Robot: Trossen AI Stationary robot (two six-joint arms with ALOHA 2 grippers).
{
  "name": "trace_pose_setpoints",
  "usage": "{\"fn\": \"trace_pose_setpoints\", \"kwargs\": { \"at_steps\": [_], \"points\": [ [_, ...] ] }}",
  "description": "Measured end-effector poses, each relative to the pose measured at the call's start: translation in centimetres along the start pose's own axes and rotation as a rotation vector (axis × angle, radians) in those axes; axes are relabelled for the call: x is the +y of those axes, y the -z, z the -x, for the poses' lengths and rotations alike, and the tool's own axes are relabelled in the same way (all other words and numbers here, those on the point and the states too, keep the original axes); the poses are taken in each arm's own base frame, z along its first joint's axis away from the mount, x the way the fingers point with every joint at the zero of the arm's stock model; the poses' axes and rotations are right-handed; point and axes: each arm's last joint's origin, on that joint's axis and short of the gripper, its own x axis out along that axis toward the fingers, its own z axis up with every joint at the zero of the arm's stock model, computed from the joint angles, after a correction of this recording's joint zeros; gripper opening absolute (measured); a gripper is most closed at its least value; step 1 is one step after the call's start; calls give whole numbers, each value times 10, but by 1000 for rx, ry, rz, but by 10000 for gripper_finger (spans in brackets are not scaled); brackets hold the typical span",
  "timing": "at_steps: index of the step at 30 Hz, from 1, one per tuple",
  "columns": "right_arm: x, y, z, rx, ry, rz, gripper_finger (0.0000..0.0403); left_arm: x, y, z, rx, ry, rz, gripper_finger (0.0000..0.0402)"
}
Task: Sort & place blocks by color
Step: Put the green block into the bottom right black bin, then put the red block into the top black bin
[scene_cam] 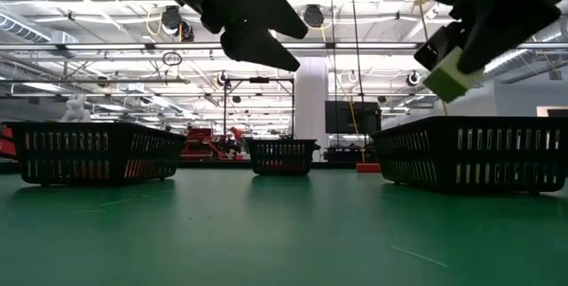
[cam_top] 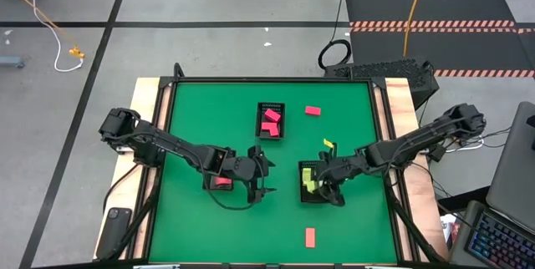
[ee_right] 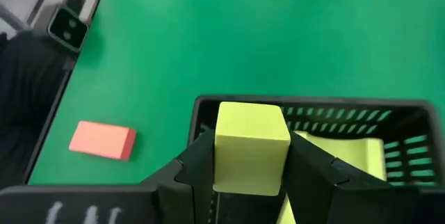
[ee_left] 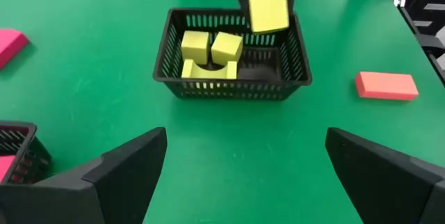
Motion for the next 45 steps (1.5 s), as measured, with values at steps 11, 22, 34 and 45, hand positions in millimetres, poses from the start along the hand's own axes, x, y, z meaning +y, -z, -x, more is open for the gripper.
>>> {"fn": "trace_pose_setpoints", "kwargs": {
  "at_steps": [11,22,34,45],
  "points": [
    [0,4,-11,46,12,-15,212,0,4,0,45,16,38,394],
    [-12,0,-3,-14,165,-11,208,4,4,-1,49,6,43,394],
    [-82,-22,30,-119,480,-60,208,46,-16,38,-8,-19,20,394],
    [-162,-29,68,-126,677,-115,208,90,10,89,-326,105,84,395]
  ]
}}
